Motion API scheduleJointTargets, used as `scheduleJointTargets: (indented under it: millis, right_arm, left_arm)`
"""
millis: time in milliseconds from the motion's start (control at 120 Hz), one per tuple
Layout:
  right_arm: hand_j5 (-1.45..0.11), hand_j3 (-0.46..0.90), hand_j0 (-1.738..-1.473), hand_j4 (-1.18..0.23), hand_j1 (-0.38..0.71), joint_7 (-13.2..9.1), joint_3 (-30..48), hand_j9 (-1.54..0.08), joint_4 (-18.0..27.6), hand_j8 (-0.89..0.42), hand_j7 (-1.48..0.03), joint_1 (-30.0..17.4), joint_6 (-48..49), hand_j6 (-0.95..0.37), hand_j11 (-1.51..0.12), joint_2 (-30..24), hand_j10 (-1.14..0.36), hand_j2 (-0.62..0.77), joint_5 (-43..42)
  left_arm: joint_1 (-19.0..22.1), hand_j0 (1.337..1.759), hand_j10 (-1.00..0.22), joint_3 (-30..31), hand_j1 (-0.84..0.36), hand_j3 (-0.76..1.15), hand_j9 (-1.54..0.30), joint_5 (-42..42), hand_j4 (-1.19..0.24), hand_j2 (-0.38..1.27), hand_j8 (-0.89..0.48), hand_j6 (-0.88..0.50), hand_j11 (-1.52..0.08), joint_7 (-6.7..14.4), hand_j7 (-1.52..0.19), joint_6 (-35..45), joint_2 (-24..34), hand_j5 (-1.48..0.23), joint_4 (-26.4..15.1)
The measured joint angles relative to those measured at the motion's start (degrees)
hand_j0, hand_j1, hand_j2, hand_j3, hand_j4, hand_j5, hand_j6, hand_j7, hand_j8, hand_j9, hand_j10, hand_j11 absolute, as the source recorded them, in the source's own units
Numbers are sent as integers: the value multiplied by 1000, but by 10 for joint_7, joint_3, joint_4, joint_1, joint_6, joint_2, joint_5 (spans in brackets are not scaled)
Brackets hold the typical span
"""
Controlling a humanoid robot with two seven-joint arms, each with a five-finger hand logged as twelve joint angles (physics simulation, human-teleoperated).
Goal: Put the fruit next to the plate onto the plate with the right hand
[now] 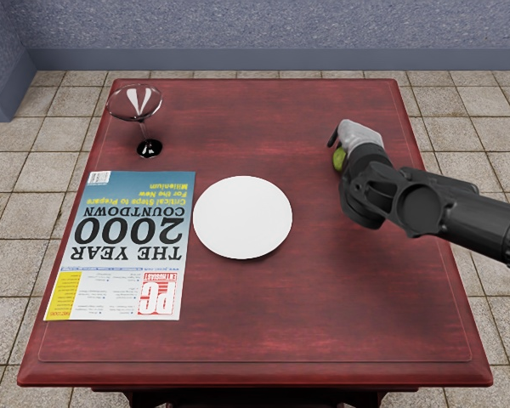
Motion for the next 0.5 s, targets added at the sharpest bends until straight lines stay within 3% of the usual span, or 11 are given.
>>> scheduleJointTargets:
  millis: [258,500]
  right_arm:
    - [-729,0,-1656,-521,204,0,6,-716,0,-281,-704,32,22,-395,-715,-4,-528,23,54]
    - [-769,1,-1657,-536,217,0,79,-752,3,-249,-734,46,88,-371,-753,-2,-512,47,73]
  left_arm:
    - [0,1658,0,0,349,0,0,0,0,0,0,0,0,0,0,0,0,0,0]
    - [0,1658,0,0,349,0,0,0,0,0,0,0,0,0,0,0,0,0,0]
